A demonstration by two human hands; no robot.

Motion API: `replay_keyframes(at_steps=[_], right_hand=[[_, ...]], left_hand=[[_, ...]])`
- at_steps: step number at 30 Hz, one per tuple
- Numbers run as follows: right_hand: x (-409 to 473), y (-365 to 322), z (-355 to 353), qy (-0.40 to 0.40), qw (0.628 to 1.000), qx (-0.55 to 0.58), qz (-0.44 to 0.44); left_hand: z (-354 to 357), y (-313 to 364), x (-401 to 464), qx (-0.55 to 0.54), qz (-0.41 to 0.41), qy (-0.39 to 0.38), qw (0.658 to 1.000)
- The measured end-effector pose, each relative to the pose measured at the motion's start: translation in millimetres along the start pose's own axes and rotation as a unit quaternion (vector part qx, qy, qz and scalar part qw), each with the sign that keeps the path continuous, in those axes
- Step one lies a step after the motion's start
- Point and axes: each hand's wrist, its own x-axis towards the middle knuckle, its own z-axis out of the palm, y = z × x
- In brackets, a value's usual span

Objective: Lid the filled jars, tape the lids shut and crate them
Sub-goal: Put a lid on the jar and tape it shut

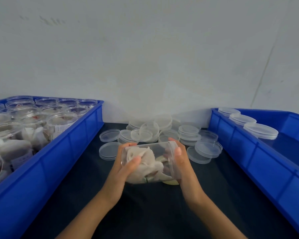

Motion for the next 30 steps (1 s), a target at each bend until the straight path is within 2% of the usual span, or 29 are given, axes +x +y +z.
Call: replay_keyframes(at_steps=[2,4,6,9,10,12,14,17,18,20,22,26,30], right_hand=[[-1,3,-1,-0.029,0.996,-0.051,-0.063],[1,6,-1,-0.034,0.993,-0.073,-0.081],[2,6,0,-0.017,0.998,-0.056,-0.032],[1,2,-1,-0.024,0.992,0.024,0.118],[-1,2,-3,-0.031,0.989,0.043,0.136],[2,-10,-4,-0.047,0.992,0.058,0.104],[8,-14,-9,-0.03,0.995,0.061,0.075],[7,-15,-12,-0.065,0.997,0.023,0.038],[7,-14,-10,-0.05,0.998,0.01,0.042],[5,-11,-12,-0.009,0.998,-0.021,0.056],[7,-11,-12,-0.007,0.997,-0.05,0.055],[2,-13,-14,-0.071,0.997,-0.019,0.012],[2,-13,-14,-0.007,0.998,-0.052,0.019]], left_hand=[[-2,1,0,-0.064,-0.108,-0.012,0.992],[-3,1,0,-0.074,-0.138,-0.019,0.987],[-3,-1,0,-0.035,-0.107,-0.005,0.994],[-2,-1,-1,0.05,0.007,-0.02,0.999],[-1,0,-1,0.058,0.02,-0.025,0.998],[0,1,-1,0.04,0.017,-0.011,0.999],[0,2,1,-0.011,-0.009,0.016,1.0],[-2,2,1,-0.082,-0.069,0.043,0.993],[-2,2,0,-0.088,-0.073,0.045,0.992],[1,1,-1,-0.077,-0.066,0.041,0.994],[4,1,-2,-0.067,-0.076,0.028,0.995],[5,0,-2,-0.102,-0.123,-0.016,0.987],[6,-2,-4,-0.101,-0.13,-0.019,0.986]])
